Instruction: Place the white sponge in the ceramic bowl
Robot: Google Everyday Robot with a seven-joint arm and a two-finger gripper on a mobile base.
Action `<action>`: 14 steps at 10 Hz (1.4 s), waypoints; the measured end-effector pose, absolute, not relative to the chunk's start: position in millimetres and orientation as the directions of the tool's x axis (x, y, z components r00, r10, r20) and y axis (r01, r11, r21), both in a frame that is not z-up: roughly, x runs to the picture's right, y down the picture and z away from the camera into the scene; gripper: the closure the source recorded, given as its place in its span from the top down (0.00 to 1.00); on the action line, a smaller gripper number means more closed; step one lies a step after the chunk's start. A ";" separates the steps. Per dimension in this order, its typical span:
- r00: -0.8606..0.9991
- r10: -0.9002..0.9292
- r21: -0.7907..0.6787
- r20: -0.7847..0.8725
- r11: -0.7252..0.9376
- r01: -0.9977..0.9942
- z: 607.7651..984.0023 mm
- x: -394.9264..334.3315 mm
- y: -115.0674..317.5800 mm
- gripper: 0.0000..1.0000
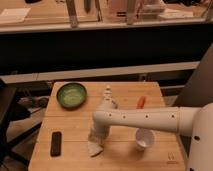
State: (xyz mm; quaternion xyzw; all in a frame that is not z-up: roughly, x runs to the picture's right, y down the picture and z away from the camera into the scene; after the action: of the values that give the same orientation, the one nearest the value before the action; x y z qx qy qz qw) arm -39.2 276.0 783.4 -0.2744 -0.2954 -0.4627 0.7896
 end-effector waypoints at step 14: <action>0.432 -0.605 -0.175 0.669 0.437 0.882 795.5 -55.5 191.4 0.01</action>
State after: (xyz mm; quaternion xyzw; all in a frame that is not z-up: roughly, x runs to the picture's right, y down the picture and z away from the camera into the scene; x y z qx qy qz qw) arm -55.5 191.4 795.5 -0.2612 -0.2659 -0.4619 0.8048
